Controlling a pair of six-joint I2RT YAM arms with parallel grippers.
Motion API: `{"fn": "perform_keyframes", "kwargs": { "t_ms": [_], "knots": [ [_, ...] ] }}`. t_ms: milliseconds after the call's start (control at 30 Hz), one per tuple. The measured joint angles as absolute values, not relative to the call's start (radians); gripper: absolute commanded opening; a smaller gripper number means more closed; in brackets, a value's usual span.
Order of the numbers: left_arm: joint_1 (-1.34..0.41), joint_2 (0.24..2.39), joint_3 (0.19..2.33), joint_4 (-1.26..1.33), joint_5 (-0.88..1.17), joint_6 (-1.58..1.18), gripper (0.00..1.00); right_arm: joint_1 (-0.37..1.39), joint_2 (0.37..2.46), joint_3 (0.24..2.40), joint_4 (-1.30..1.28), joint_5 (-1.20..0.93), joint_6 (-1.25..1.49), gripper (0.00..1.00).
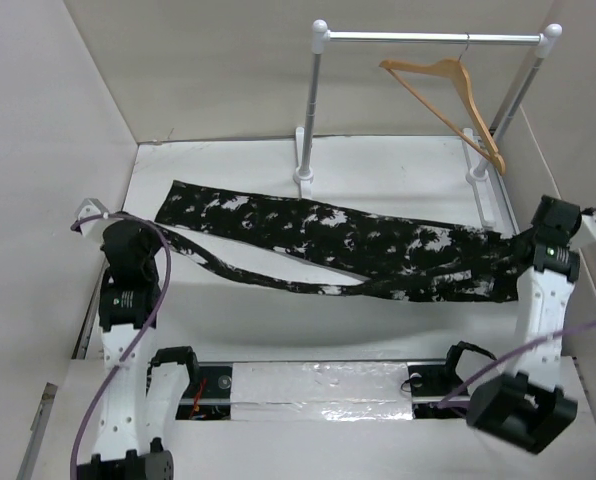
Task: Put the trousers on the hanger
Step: Fold the trousers at the center of the board.
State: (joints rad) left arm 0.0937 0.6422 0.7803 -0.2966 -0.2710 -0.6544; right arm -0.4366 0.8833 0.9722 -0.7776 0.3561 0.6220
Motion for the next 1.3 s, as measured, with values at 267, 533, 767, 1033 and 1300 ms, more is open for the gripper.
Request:
{"fn": "perform_keyframes", "kwargs": {
  "t_ms": [267,533,767,1033,1300],
  "knots": [
    [0.094,0.991,0.952,-0.317,-0.321,-0.685,0.00,-0.436,1.161,1.066,-0.646,0.263,0.625,0.00],
    [0.093,1.252,1.055,-0.357,-0.381,-0.706,0.00,-0.423,1.330,1.144,-0.575,0.225,0.637,0.00],
    [0.108,1.346,1.098,-0.388,-0.433,-0.662,0.00,-0.402,1.409,1.169,-0.545,0.211,0.670,0.00],
    [0.105,1.644,1.364,-0.399,-0.458,-0.619,0.00,-0.366,1.484,1.198,-0.505,0.218,0.686,0.00],
    [0.069,1.897,1.559,-0.406,-0.488,-0.590,0.00,-0.359,1.608,1.243,-0.488,0.217,0.692,0.00]
  ]
}}
